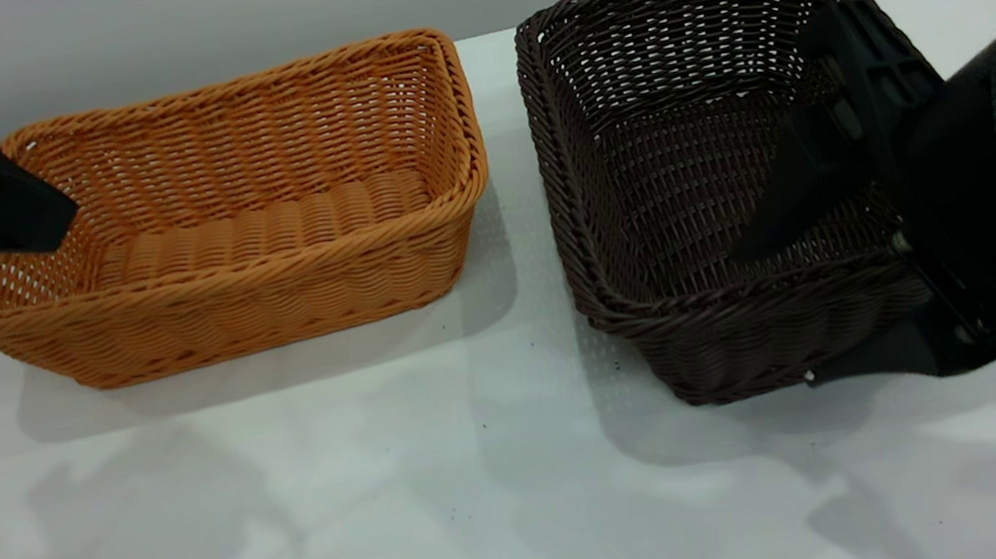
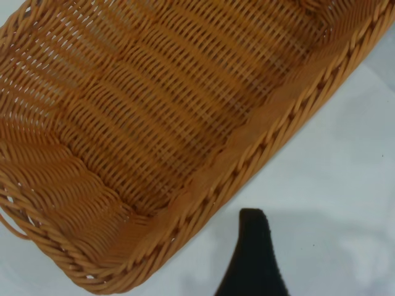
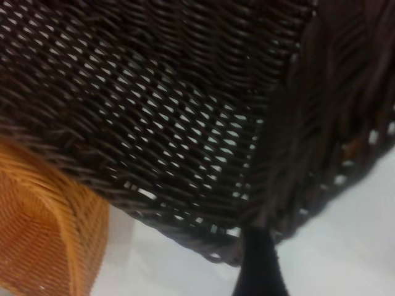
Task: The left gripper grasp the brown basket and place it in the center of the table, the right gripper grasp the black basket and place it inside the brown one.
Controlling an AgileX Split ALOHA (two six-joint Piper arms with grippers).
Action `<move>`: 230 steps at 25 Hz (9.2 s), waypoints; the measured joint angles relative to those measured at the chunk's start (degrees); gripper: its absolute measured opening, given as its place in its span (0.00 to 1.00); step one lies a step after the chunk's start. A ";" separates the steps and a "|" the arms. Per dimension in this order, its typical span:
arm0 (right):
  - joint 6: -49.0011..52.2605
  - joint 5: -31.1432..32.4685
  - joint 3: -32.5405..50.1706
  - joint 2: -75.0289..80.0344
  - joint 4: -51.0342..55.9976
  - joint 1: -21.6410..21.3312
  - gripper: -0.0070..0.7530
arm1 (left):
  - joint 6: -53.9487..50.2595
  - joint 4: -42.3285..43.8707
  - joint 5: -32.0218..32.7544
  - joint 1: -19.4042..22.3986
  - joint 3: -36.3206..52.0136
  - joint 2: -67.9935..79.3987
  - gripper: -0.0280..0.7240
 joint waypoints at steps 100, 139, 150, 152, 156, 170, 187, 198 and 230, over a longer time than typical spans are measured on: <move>-3.76 3.39 -9.62 1.59 -22.36 -10.51 0.40 | 4.23 -1.25 -5.78 -4.50 -2.12 11.06 0.65; -13.50 26.56 -24.46 1.64 -40.87 -21.41 0.40 | 14.24 8.23 -8.41 -4.50 -14.31 32.84 0.21; -12.03 30.44 -30.39 1.64 -45.53 -24.29 0.40 | 19.51 5.61 1.61 -8.50 -14.31 32.40 0.18; -10.80 32.15 -32.68 1.64 -47.99 -24.44 0.40 | 19.50 3.78 3.57 -10.61 -14.31 32.40 0.18; -9.10 34.68 -37.09 1.69 -52.46 -24.44 0.40 | 19.34 2.42 4.37 -16.26 -14.31 32.40 0.18; -8.89 36.64 -39.08 1.75 -54.54 -24.44 0.40 | 11.45 3.10 -0.83 -32.78 -14.26 32.49 0.18; -9.59 36.97 -39.08 1.75 -55.95 -24.44 0.40 | 9.50 6.14 0.67 -32.50 -14.26 32.44 0.67; -10.22 37.12 -39.08 2.24 -56.66 -24.44 0.40 | 6.90 7.59 6.10 -35.75 -14.26 22.24 0.90; -24.74 54.34 -44.59 9.43 -66.68 -13.38 0.40 | -36.09 50.10 4.64 -42.10 -22.35 -8.09 0.87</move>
